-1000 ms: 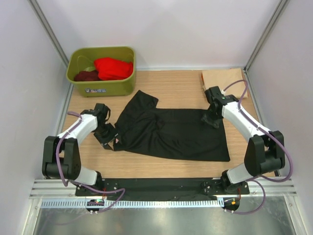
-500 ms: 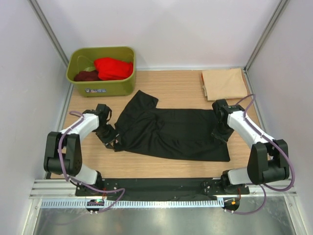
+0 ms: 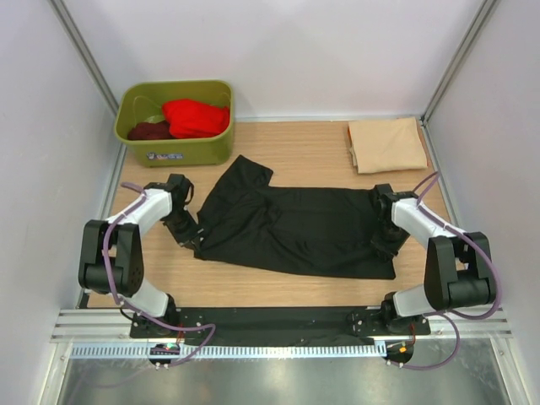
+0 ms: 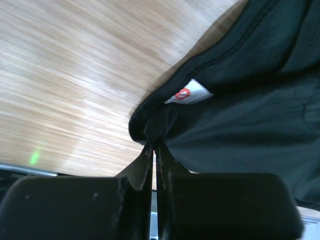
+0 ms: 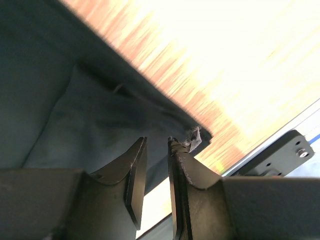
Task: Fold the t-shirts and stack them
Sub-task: Fold the tshirt
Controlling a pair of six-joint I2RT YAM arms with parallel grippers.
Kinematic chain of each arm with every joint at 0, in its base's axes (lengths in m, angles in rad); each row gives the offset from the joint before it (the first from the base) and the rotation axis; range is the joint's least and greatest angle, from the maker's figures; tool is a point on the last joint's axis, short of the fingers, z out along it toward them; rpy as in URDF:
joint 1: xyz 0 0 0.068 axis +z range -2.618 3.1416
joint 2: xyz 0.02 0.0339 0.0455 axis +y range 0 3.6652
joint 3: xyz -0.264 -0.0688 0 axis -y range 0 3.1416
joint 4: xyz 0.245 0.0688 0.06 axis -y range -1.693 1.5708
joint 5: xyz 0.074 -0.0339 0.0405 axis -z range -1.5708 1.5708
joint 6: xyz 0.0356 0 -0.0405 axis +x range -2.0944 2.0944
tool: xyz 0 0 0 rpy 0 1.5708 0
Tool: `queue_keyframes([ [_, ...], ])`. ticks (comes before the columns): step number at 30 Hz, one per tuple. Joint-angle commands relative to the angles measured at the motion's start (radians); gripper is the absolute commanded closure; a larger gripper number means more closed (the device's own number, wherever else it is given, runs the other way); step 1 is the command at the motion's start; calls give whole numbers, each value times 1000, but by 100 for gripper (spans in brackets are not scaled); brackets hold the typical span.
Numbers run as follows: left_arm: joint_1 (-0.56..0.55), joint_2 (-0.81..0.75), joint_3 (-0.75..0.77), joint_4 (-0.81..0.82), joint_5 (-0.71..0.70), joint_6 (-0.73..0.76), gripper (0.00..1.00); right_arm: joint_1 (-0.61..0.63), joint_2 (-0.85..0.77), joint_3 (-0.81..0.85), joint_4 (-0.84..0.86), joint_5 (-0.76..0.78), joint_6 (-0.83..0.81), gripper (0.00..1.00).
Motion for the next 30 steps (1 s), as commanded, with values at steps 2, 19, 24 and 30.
queue_keyframes([
  [2, -2, 20, 27, -82, -58, 61, 100, -13, 21, -30, 27, 81, -24, 70],
  [19, -4, -91, 100, -159, -14, 83, 50, -17, -32, -13, -5, 67, -12, 70],
  [24, -13, -57, 177, -83, 81, 158, 45, -17, -62, 114, -69, 29, -23, 70],
  [30, -32, 74, 174, -56, 116, 210, 44, -19, -5, 102, 4, -38, 6, 70],
])
